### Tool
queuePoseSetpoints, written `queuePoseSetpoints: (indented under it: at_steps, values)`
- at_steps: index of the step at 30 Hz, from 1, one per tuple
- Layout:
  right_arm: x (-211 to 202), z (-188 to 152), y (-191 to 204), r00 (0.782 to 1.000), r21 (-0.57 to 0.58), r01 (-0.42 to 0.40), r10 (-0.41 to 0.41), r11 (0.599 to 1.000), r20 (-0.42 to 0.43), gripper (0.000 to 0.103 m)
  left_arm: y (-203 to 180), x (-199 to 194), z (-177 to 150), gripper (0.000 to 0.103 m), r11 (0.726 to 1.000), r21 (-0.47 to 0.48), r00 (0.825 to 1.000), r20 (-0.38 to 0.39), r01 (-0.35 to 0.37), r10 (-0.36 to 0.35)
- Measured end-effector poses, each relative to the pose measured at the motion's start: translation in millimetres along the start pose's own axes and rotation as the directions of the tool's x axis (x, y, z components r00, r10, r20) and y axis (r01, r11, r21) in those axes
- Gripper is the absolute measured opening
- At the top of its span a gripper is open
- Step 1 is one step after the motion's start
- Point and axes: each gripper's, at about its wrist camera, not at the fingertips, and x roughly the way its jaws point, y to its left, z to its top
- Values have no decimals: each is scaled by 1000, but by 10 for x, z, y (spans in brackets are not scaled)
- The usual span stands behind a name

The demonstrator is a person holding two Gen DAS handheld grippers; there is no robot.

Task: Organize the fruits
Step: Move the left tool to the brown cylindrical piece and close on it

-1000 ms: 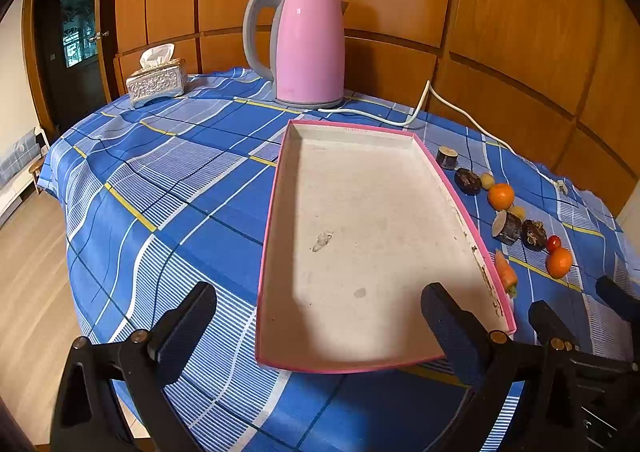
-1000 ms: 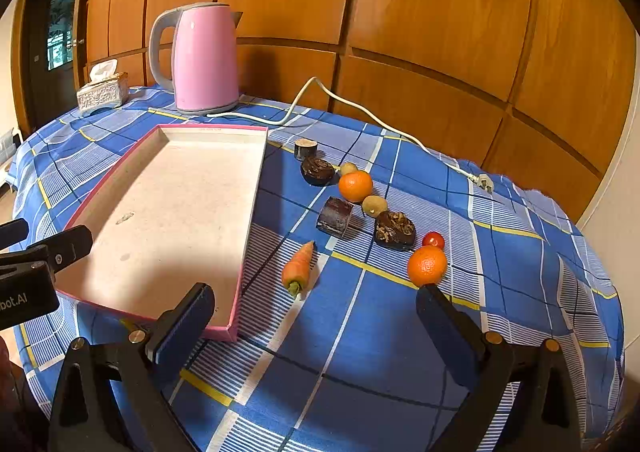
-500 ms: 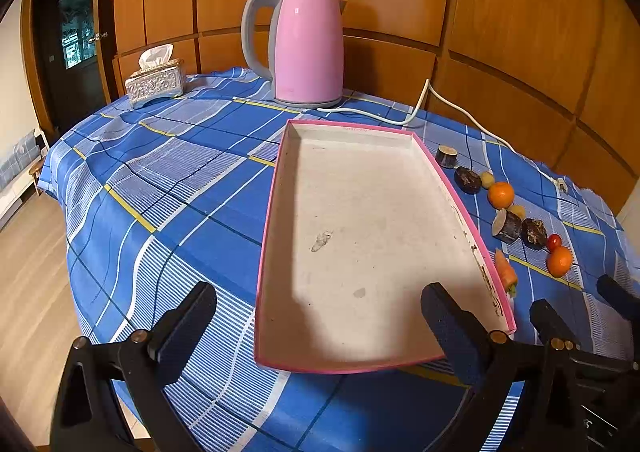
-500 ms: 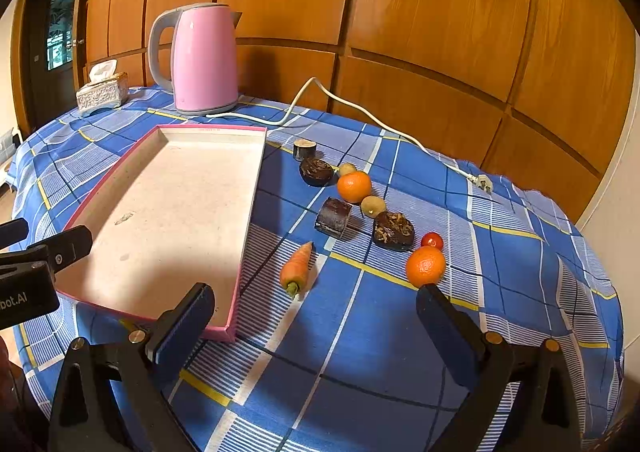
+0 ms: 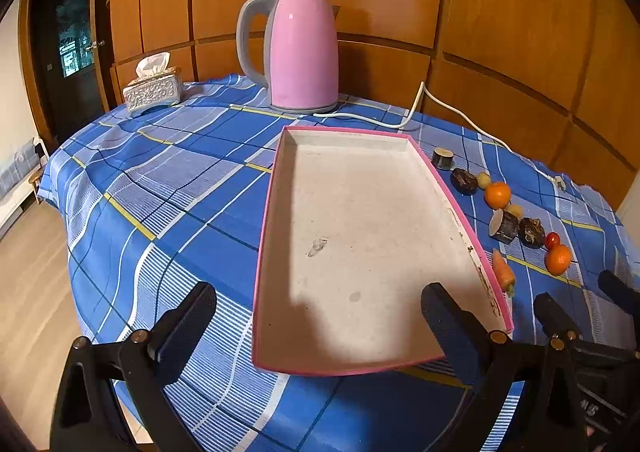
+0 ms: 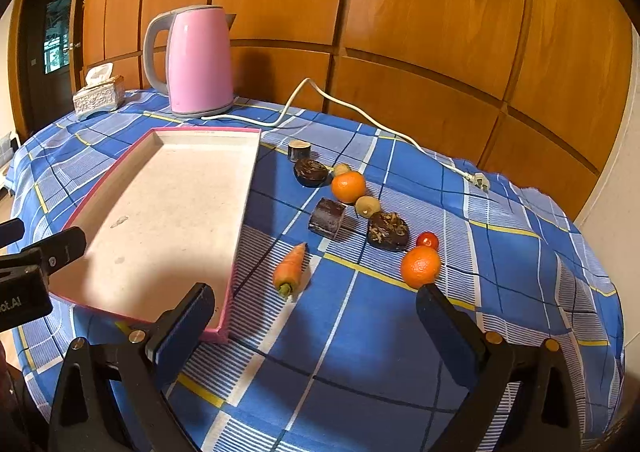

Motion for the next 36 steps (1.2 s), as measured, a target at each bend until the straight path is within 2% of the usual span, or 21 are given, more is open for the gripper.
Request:
queuePoseSetpoints:
  at_steps: [7, 12, 18, 21, 24, 27, 31, 36]
  values:
    - [67, -28, -214, 1000, 56, 28, -27, 998, -17, 102, -39, 3, 1, 103, 1000, 25, 1000, 1, 8, -8]
    - [228, -85, -584, 997, 167, 73, -65, 983, -52, 102, -86, 5, -6, 103, 998, 53, 999, 1, 32, -33]
    - [465, -215, -1105, 981, 304, 177, -143, 936, -131, 102, -158, 8, 10, 103, 993, 91, 997, 6, 80, -81]
    - [565, -327, -1348, 962, 347, 256, -205, 902, -178, 102, -224, 7, 29, 103, 987, 123, 994, 9, 104, -106]
    - [623, -418, -1536, 947, 373, 310, -249, 874, -205, 102, -312, 23, 74, 103, 973, 163, 986, -14, 166, -166]
    - [688, -493, -1634, 938, 391, 331, -254, 859, -235, 102, -397, 44, 120, 103, 966, 193, 985, -17, 173, -173]
    - [713, -520, -1660, 944, 415, 315, -234, 854, -234, 103, -494, 180, 205, 103, 949, 205, 971, -89, 237, -224]
    - [693, -537, -1709, 948, 428, 304, -225, 851, -226, 102, -496, 259, 372, 103, 939, 157, 949, -136, 305, -285]
